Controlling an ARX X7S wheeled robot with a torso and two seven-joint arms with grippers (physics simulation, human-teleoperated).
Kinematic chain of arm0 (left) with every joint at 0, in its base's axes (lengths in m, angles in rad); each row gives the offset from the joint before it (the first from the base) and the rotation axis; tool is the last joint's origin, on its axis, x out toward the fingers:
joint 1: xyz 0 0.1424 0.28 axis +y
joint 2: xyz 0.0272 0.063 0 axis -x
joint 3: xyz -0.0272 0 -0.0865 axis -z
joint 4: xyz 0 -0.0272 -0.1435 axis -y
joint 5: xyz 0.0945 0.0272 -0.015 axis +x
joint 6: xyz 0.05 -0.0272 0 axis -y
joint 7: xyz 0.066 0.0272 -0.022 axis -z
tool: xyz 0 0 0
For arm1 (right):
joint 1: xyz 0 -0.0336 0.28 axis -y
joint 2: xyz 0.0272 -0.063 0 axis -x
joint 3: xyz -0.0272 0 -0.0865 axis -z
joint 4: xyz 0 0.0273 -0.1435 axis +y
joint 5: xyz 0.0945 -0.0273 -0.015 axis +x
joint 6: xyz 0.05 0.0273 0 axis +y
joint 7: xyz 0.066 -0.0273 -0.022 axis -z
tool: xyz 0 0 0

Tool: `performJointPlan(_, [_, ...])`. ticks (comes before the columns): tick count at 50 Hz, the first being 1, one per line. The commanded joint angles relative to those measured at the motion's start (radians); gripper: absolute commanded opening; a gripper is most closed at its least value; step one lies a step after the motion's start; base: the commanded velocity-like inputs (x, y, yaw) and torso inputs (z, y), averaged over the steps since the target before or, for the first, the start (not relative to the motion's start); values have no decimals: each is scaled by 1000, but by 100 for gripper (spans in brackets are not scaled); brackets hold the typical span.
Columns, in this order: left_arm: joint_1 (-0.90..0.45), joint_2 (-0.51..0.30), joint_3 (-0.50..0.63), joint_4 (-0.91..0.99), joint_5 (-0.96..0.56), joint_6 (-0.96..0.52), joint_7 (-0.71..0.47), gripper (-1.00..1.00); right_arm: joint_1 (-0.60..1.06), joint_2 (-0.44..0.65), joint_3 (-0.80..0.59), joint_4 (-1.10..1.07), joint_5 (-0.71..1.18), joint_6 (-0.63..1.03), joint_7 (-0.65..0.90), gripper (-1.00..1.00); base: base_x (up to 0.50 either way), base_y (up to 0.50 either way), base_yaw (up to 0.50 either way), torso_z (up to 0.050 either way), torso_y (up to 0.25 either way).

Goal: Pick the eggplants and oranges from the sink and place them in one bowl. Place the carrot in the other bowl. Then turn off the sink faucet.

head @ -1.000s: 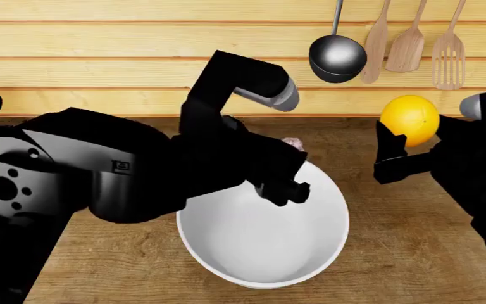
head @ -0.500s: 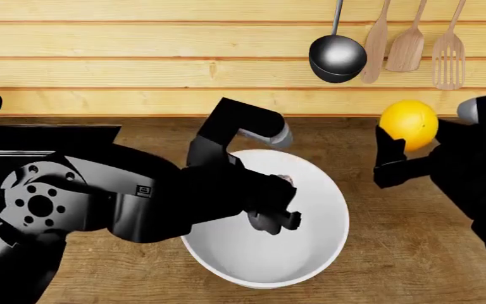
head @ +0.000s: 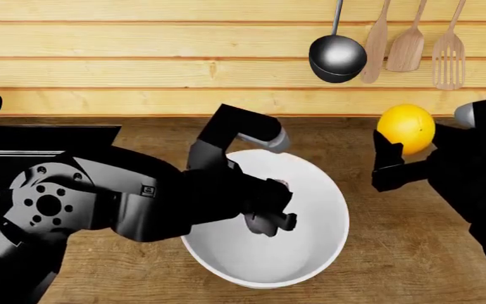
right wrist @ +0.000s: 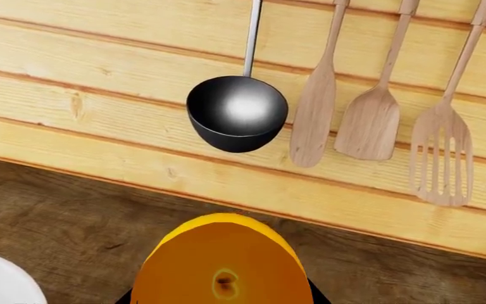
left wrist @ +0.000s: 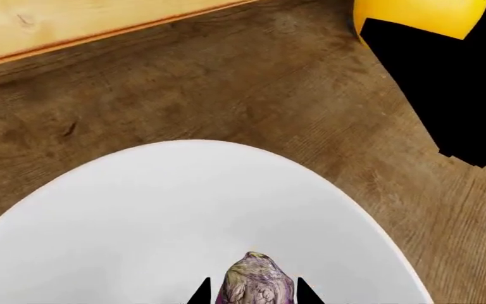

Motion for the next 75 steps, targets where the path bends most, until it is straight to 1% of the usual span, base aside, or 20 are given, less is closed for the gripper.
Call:
performJointPlan(1, [-6, -4, 2, -12, 9, 7, 2, 100, -3, 2, 7, -7, -19, -1, -11, -100, 0, 0, 0, 0, 0])
performJointPlan(13, [-36, -4, -10, -7, 4, 12, 7, 100, 11, -8, -6, 1, -24, 2, -22, -100, 0, 0, 0, 0, 1])
performJointPlan(21, [-163, -39, -76, 10, 6, 15, 16, 100, 78, -20, -18, 12, 0, 37, -30, -100, 0, 0, 0, 0, 0])
performJointPlan(23, [-189, -66, -95, 41, 47, 22, 11, 100, 117, -28, -29, 11, 17, 58, -39, -100, 0, 0, 0, 0, 0])
performJointPlan(25, [-202, -90, -65, 89, 170, 6, 46, 100, 142, -32, -40, 11, 28, 77, -48, -100, 0, 0, 0, 0, 0])
performJointPlan(26, [-185, -102, -80, 76, 137, 19, 21, 100, 166, -37, -49, 11, 42, 97, -48, -100, 0, 0, 0, 0, 0])
performJointPlan(27, [-190, -120, -56, 110, 244, 23, 38, 100, 195, -43, -60, 17, 65, 125, -55, -100, 0, 0, 0, 0, 0])
performJointPlan(28, [-175, -133, -73, 107, 224, 38, 23, 100, 221, -51, -69, 23, 79, 143, -61, -100, 0, 0, 0, 0, 0])
performJointPlan(30, [-180, -165, -85, 131, 250, 45, 5, 100, 263, -65, -75, 35, 113, 170, -69, -100, 0, 0, 0, 0, 0])
performJointPlan(35, [-145, -240, -124, 174, 224, 67, -61, 100, 407, -123, -130, 74, 205, 283, -89, -100, 0, 0, 0, 0, 0])
performJointPlan(39, [-64, -316, -173, 256, 175, 116, -123, 100, 521, -191, -203, 148, 259, 389, -116, -100, 0, 0, 0, 0, 0])
performJointPlan(43, [9, -381, -194, 350, 160, 144, -186, 100, 613, -264, -278, 216, 257, 456, -175, -100, 0, 0, 0, 0, 0])
performJointPlan(44, [11, -401, -207, 369, 144, 149, -202, 100, 635, -288, -298, 241, 246, 466, -194, -100, 0, 0, 0, 0, 0])
performJointPlan(47, [20, -423, -226, 397, 119, 164, -221, 100, 677, -351, -351, 301, 238, 497, -242, -100, 0, 0, 0, 0, 0])
performJointPlan(52, [47, -459, -246, 430, 115, 181, -226, 100, 707, -413, -390, 353, 246, 524, -257, -100, 0, 0, 0, 0, 0])
performJointPlan(54, [73, -475, -254, 437, 124, 196, -222, 100, 718, -444, -401, 410, 262, 541, -253, -100, 0, 0, 0, 0, 0])
performJointPlan(57, [65, -490, -271, 445, 122, 205, -233, 100, 740, -475, -459, 454, 206, 545, -303, -100, 0, 0, 0, 0, 0])
performJointPlan(61, [86, -514, -286, 458, 122, 219, -230, 100, 726, -493, -508, 490, 163, 532, -348, -100, 0, 0, 0, 0, 0])
performJointPlan(71, [166, -586, -335, 493, 126, 277, -210, 100, 696, -524, -572, 565, 118, 524, -375, -100, 0, 0, 0, 0, 0])
performJointPlan(75, [198, -596, -342, 505, 145, 295, -200, 100, 683, -559, -617, 630, 49, 460, -433, -100, 0, 0, 0, 0, 0])
